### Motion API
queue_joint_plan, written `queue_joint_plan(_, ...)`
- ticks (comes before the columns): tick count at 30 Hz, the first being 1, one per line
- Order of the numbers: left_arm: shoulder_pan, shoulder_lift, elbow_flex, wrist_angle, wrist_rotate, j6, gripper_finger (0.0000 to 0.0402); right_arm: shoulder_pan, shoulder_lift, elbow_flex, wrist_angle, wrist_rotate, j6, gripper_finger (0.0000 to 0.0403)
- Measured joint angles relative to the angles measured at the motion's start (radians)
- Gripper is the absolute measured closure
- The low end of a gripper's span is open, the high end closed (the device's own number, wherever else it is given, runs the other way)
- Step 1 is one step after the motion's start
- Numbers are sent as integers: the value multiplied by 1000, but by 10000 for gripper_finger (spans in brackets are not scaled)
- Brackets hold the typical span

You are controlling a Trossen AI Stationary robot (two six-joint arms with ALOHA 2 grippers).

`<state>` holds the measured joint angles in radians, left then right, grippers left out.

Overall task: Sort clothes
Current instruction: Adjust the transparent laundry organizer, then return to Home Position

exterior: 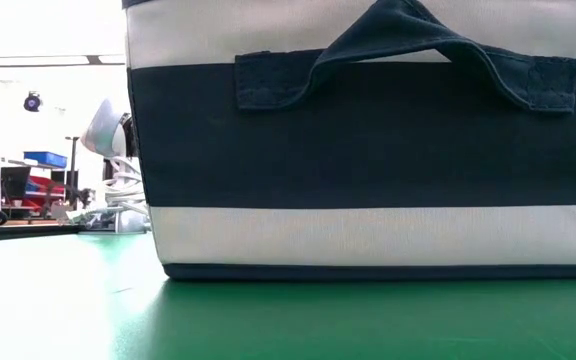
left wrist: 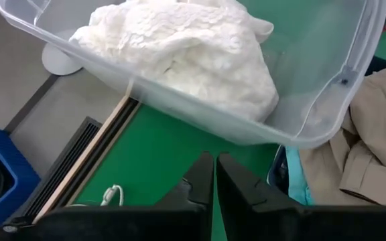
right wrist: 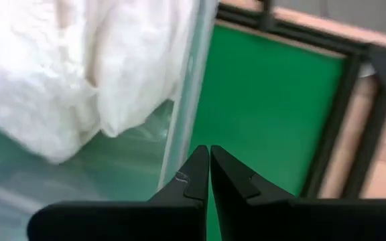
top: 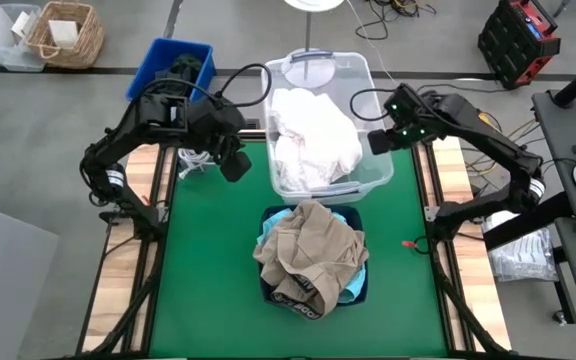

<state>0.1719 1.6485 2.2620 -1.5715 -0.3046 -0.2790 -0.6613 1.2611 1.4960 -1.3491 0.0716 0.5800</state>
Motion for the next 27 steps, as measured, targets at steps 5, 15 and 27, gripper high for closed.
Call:
queue_joint_plan(5,0,0,0,0,-3,3,401,50,5,0,7,-30,13,394)
queue_joint_plan(15,0,-3,0,0,-25,9,402,155,35,-1,53,-52,38,394)
queue_joint_plan(27,-97,-234,-137,452,142,254,401,215,-199,-42,432,-16,-312,394)
